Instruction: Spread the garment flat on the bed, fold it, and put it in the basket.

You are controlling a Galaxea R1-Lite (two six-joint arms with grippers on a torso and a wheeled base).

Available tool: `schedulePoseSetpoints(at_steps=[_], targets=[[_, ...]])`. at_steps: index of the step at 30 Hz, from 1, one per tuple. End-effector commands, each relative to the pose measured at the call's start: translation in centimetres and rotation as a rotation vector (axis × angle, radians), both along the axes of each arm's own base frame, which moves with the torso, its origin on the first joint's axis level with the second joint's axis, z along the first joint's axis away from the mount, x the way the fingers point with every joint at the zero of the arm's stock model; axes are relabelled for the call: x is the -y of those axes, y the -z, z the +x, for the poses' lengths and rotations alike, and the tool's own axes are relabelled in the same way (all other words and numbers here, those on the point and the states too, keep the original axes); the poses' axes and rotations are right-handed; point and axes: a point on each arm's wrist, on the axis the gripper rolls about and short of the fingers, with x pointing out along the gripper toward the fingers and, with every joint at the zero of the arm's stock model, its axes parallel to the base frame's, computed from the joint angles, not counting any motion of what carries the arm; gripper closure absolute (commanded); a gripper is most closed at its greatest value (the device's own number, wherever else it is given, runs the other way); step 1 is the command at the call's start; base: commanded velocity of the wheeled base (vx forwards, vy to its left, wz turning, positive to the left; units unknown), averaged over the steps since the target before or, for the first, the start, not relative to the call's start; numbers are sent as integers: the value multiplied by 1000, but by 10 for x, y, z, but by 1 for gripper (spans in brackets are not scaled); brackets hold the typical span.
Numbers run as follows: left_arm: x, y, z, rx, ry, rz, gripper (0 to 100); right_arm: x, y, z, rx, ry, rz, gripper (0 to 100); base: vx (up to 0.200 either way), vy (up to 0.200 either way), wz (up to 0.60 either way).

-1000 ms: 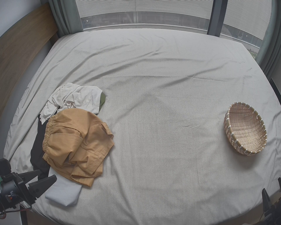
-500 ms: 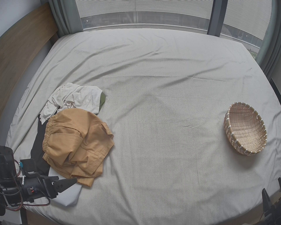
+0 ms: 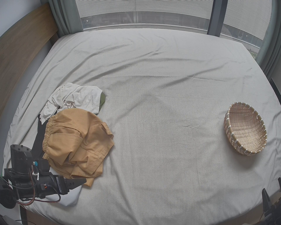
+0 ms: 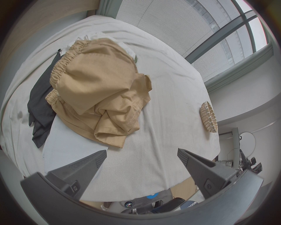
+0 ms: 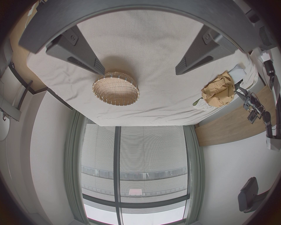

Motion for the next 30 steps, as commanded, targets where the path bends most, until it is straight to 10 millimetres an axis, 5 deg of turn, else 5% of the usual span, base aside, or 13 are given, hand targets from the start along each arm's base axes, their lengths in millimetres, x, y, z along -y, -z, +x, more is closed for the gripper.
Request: schedulePoseSetpoints(at_steps=[1, 30], targets=[[1, 16, 8, -78, -1, 17, 0, 0, 5, 0, -6, -1, 0, 0, 0, 0, 0], [4, 76, 44, -195, -29, 46, 0, 0, 5, 0, -5, -1, 0, 0, 0, 0, 0]])
